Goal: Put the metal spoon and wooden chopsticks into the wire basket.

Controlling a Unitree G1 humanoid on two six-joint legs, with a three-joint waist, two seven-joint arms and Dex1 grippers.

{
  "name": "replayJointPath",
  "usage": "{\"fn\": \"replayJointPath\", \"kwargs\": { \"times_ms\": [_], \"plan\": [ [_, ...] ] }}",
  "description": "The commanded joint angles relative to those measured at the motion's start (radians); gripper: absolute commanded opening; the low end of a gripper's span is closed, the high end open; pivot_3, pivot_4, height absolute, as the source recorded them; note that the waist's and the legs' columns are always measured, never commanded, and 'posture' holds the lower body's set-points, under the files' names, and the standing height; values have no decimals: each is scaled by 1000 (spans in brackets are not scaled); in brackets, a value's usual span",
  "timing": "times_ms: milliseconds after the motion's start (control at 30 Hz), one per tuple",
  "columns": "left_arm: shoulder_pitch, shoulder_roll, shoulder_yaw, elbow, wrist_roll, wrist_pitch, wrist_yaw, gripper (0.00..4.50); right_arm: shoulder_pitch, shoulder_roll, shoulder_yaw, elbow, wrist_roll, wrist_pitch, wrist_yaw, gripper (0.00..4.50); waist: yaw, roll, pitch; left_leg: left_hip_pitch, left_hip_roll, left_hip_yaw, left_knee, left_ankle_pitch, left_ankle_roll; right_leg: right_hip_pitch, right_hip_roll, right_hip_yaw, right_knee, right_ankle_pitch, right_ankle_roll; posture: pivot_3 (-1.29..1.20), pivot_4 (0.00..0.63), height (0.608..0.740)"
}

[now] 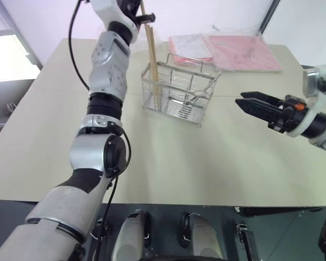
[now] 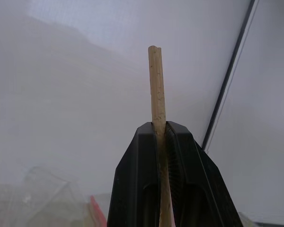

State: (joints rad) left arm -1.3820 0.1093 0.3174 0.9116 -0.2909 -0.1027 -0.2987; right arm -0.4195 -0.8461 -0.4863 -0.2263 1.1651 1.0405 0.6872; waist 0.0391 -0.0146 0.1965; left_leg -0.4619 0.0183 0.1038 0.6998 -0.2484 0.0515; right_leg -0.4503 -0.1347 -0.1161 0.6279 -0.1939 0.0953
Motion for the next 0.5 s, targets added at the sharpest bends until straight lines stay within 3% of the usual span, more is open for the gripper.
{"fn": "replayJointPath", "kwargs": {
  "times_ms": [33, 100, 333, 500],
  "plan": [
    [-3, -23, -56, 25, 37, -64, -34, 403, 12, -15, -59, -52, 48, -2, -31, 3483, 2, 0, 0, 0, 0, 0, 0, 0, 0, 0, 0, 0, 0, 0, 0, 0, 150, 699],
    [22, -37, -64, 24, 39, -83, -44, 1148, 19, -14, -64, -60, 58, -4, -45, 3483, 1, 0, 0, 0, 0, 0, 0, 0, 0, 0, 0, 0, 0, 0, 0, 0, 150, 699],
    [108, -59, -83, -151, 22, -54, -24, 4481, 22, -17, -60, -61, 68, -13, -63, 3483, -2, 0, 0, 0, 1, 0, 0, 0, 0, -1, 0, 0, 0, 0, 0, 0, 150, 699],
    [195, 6, -77, -467, -40, 202, 6, 4481, -2, -22, -31, -28, 35, -29, -38, 3483, -2, 0, 0, 0, 1, 0, 0, 0, 0, -1, 0, 1, 0, 0, 0, 0, 150, 699]
  ]
}}
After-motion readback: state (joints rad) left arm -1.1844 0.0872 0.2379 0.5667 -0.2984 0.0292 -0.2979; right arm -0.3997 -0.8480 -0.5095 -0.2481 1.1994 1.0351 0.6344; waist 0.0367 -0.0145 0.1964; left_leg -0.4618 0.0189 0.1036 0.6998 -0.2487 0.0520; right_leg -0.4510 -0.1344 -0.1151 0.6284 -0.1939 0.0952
